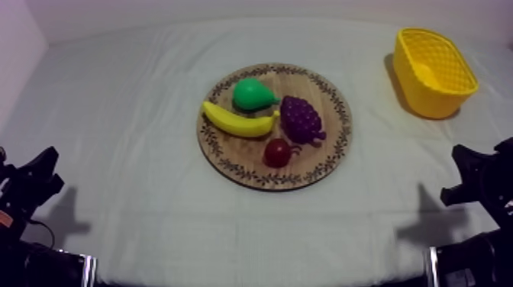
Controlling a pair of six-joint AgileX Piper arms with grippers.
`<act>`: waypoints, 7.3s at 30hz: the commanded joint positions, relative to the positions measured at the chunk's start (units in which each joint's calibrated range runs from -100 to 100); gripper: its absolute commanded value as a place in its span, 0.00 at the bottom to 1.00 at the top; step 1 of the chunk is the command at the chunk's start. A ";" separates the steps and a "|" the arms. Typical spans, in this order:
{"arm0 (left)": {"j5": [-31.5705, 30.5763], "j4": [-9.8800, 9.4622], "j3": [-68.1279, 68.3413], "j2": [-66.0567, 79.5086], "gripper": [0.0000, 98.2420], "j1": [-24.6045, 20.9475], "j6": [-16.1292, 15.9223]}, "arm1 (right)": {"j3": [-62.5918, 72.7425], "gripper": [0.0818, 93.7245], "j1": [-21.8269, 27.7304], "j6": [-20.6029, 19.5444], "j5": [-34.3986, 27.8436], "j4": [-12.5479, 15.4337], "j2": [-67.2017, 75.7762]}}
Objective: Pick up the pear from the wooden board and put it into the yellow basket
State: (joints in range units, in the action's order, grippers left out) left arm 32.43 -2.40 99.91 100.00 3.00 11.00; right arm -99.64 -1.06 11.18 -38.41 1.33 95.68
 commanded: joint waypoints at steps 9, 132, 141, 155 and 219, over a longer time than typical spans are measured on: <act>-0.01 -0.02 -0.02 0.00 0.00 0.00 0.01 | -0.03 0.00 -0.01 -0.02 0.02 -0.03 -0.01; -0.01 -0.02 -0.02 0.00 0.00 0.00 0.16 | 148.36 0.62 -28.49 10.09 -56.10 -10.90 -156.72; -0.01 -0.02 -0.02 0.00 0.00 0.00 0.16 | 147.87 0.43 -27.81 9.85 -55.52 -11.18 -155.57; -0.01 -0.02 -0.02 0.00 0.00 0.00 0.16 | 135.50 0.39 -28.52 10.74 -57.18 -12.76 -132.98; -0.01 -0.02 -0.02 0.00 0.00 0.00 0.24 | 121.86 0.58 6.68 -2.77 -53.42 -14.33 -132.58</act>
State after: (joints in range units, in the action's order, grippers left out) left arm 32.43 -2.40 99.91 100.00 3.00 11.23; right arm 21.95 5.54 8.36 -91.69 -12.73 -35.78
